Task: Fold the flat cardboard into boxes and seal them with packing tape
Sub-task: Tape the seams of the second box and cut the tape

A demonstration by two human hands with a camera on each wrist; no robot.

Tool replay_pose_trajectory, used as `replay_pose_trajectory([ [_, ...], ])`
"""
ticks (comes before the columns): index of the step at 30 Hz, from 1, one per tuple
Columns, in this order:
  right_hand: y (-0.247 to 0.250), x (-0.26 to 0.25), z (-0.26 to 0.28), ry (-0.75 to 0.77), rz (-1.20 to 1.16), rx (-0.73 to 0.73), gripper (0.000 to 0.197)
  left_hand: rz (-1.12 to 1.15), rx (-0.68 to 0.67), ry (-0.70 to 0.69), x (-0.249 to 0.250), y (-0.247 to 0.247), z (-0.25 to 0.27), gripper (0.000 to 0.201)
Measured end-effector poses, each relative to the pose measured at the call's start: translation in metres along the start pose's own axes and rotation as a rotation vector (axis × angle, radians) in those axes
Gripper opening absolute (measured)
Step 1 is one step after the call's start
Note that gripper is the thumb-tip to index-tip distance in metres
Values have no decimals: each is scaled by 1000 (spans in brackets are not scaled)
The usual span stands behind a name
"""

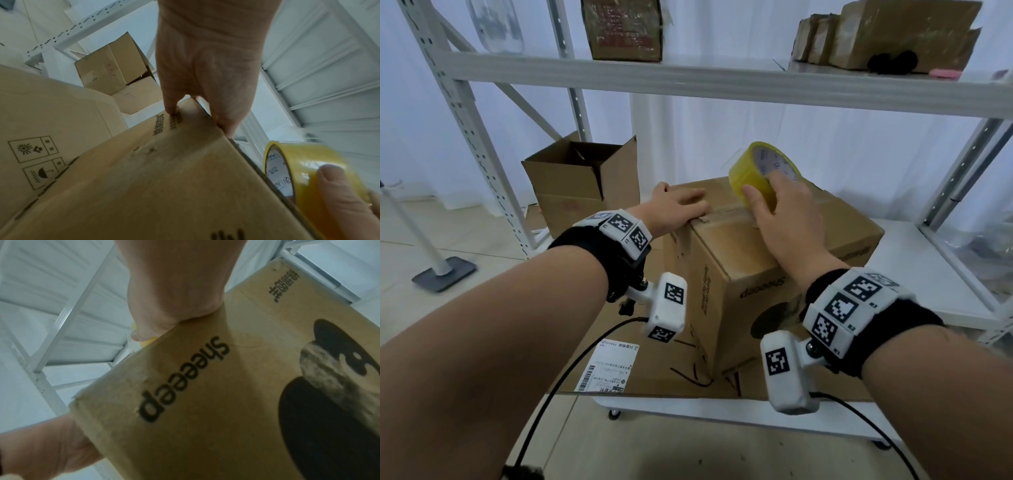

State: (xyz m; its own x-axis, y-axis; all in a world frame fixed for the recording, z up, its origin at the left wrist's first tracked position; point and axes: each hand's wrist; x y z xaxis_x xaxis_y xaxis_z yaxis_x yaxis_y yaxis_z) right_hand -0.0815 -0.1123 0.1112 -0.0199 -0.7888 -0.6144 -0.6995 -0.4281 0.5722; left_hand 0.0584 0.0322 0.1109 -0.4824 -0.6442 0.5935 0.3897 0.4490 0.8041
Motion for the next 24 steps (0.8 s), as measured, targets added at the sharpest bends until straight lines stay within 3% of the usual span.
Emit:
replay_pose_trajectory([
  [7,1,-2,1,-36,-16,22,26,-49,-61,13,9,5,15,71],
  [13,0,2,-1,-22,-68,17,29,-191,-95,30,7,5,15,76],
  [19,-2,1,-2,-29,-118,82,32,-196,-92,-92,11,-3,16,88],
  [24,-12,-9,-3,-84,-164,113,32,-177,-23,-151,6,-2,13,68],
])
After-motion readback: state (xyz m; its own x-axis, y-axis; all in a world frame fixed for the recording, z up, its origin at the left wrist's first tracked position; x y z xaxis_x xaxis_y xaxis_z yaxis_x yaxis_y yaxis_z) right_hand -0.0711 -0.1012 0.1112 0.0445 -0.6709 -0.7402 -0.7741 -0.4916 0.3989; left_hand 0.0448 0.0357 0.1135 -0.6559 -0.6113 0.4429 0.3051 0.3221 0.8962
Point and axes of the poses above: each hand's wrist, its own z-axis away from the middle knuckle, its own y-axis out of the back of the hand, x = y × z, and after that the axes turned 11 degrees about -z, right-handed
